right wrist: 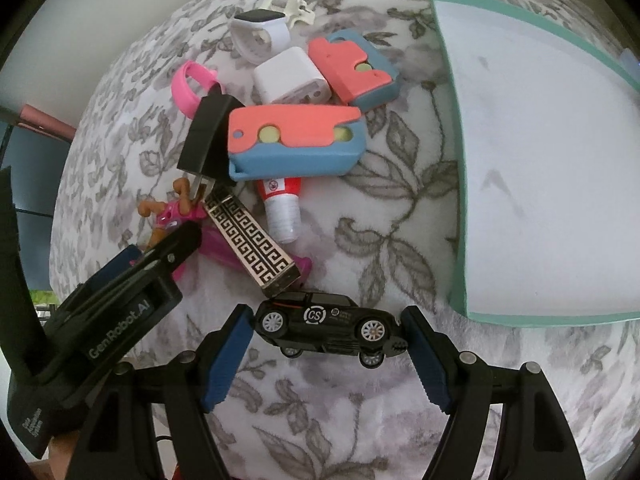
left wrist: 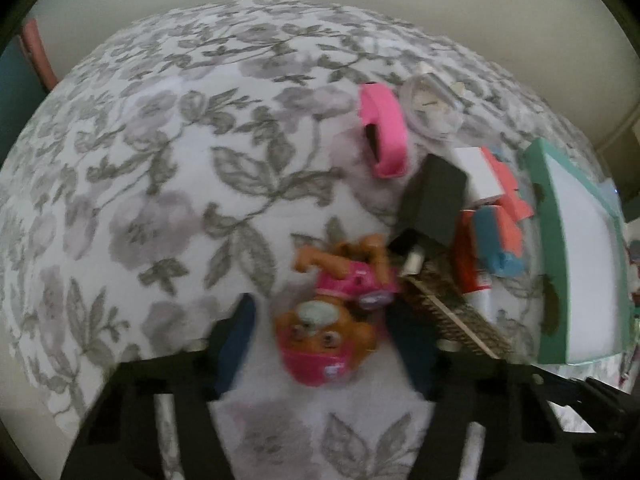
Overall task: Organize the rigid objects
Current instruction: 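Lower the left tool onto the puppy figure while the right tool approaches the black car, then close left tool on puppy figure while right tool grips black car, lift both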
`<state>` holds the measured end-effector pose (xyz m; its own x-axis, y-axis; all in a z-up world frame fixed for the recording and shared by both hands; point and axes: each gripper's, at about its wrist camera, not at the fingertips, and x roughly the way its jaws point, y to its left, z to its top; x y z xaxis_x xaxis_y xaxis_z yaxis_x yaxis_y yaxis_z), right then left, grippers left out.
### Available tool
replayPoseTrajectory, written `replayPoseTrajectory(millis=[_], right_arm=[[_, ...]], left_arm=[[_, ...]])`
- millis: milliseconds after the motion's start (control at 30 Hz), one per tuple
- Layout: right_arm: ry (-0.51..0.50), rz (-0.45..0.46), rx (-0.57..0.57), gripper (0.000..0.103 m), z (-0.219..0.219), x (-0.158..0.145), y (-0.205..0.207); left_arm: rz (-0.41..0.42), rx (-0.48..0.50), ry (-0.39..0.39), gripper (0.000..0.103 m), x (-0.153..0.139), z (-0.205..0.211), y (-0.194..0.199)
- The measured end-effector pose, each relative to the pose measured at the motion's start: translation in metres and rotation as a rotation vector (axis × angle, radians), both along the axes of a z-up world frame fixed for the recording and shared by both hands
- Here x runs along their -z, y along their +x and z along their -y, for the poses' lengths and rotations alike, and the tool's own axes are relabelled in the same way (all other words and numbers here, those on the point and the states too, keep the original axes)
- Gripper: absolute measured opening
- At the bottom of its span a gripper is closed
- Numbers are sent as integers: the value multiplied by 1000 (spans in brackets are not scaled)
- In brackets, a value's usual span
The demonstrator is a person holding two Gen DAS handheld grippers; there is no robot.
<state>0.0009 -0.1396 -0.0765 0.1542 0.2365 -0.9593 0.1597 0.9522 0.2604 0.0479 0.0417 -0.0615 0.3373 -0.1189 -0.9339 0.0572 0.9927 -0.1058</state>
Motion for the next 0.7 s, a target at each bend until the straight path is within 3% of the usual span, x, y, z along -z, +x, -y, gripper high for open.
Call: replayPoseTrajectory(millis=[400,700], right_arm=[[-5,2,6,78,-11,-2,1],[36,74,7,78,-8,-26,-3]], left_arm=[[-16,-27,11,50,-4,-3,-2],[21,-59,-17,50,-30,-11,-6]])
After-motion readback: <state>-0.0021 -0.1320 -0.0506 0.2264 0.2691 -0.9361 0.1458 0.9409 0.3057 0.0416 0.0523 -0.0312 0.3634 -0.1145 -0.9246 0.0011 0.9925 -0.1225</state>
